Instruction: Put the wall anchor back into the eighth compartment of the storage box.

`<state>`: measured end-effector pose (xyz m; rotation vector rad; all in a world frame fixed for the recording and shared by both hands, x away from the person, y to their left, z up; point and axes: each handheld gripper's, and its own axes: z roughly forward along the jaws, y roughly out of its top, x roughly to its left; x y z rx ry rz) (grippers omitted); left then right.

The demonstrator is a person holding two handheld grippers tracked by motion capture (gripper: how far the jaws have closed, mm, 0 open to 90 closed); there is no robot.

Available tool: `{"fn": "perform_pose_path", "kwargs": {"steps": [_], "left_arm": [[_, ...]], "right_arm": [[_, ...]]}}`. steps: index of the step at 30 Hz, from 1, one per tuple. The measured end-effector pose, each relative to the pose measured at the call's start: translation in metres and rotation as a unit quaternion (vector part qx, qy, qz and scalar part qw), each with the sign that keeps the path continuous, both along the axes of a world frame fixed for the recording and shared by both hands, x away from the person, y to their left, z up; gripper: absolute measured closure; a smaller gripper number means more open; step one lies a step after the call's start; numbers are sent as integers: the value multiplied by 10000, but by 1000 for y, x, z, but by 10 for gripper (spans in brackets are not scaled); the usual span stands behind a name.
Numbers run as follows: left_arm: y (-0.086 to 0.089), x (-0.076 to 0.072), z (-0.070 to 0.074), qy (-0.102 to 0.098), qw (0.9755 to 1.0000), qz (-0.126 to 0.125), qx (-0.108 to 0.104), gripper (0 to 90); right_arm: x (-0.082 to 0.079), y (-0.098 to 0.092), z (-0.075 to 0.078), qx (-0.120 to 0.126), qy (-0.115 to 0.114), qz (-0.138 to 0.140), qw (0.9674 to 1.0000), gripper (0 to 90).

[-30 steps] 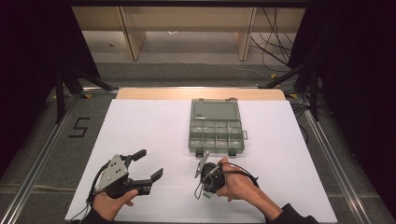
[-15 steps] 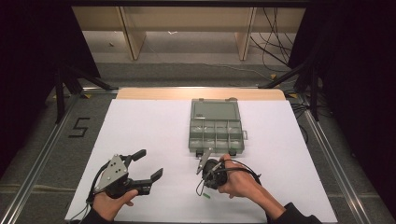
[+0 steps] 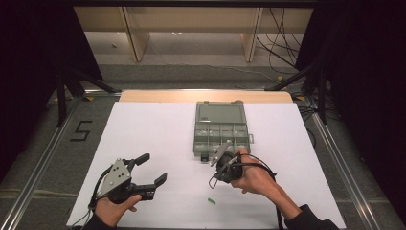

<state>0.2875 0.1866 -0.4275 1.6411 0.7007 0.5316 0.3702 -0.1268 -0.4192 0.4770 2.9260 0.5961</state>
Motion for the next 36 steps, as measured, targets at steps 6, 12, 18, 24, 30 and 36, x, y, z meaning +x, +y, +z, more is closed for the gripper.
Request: {"fn": "perform_pose_path", "kwargs": {"steps": [6, 12, 18, 24, 30, 36], "left_arm": [[0, 0, 0, -14, 10000, -1, -11, 161], [0, 0, 0, 16, 10000, -1, -24, 161], [0, 0, 0, 4, 10000, -12, -11, 161], [0, 0, 0, -2, 10000, -4, -22, 161], [0, 0, 0, -5, 10000, -6, -14, 160], [0, 0, 0, -12, 10000, -10, 5, 160]], "right_arm": [[9, -16, 9, 113, -190, -226, 9995, 846], [16, -28, 14, 163, -276, -373, 9988, 847], [23, -39, 17, 179, -346, -536, 9978, 846], [28, -47, 18, 208, -380, -649, 9970, 846], [34, -55, 21, 236, -459, -781, 9956, 846], [43, -62, 23, 222, -527, -957, 9938, 846]]}}
